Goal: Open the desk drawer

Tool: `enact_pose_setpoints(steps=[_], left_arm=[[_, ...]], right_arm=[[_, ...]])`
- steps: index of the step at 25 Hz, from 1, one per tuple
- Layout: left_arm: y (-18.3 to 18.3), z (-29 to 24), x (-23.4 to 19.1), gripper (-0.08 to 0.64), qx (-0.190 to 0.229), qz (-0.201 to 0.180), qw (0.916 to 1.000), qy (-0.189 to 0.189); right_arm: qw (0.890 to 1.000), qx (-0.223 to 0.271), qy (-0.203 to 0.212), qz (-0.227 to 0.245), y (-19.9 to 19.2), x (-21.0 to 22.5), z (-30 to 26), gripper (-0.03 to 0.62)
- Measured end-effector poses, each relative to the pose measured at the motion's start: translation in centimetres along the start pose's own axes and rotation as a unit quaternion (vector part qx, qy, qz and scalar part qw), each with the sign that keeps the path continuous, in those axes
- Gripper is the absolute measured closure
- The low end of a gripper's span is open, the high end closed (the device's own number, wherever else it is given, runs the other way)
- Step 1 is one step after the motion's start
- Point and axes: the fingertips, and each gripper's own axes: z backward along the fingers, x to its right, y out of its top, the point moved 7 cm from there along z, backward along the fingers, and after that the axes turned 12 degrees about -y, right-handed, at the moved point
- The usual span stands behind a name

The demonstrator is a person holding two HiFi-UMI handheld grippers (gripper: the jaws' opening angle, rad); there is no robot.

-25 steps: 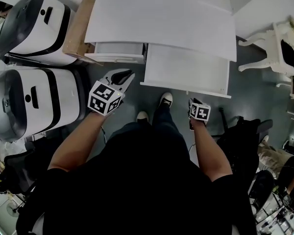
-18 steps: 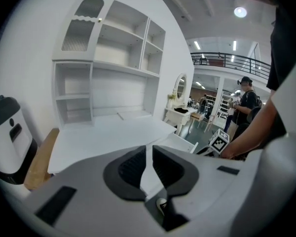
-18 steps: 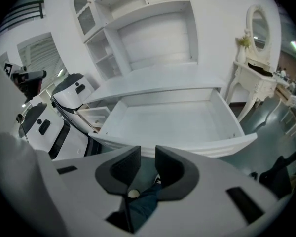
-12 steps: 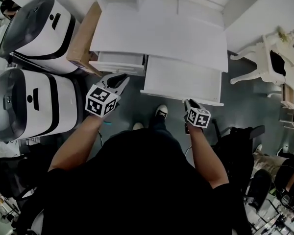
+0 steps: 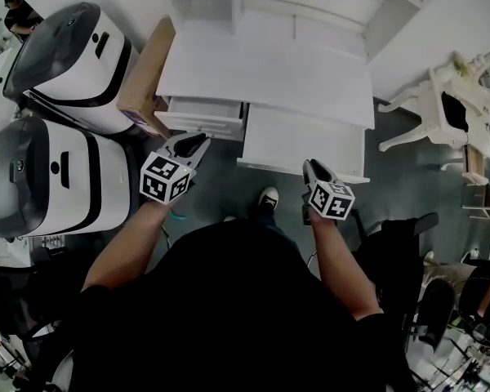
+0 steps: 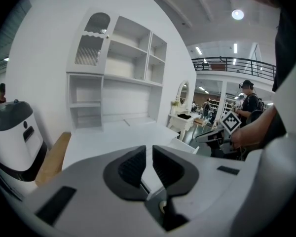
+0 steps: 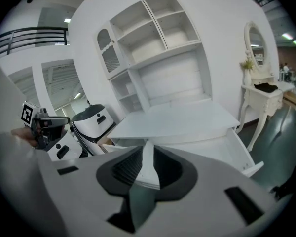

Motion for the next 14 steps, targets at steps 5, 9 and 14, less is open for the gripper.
enact_pose_setpoints(steps=[5,9,14], left_arm=[[-1.2,1.3,0.0,0.514,0.0,0.008,1.0,0.0],[-1.9,2.0,0.2,0.514,0.003,0.014,0.9999,-0.005],[-1.8,2.8,0.4,0.514,0.007,0.01,0.9999,-0.009]], right_arm=[[1.0,0.031,0.003,0.002,1.9,-1.8,2.1,0.523],[0.999,0.048,0.003,0.001,2.3,-2.8,3.7,0.525],[0.998,0.057,0.0,-0.002,2.4,-3.7,5.1,0.526]])
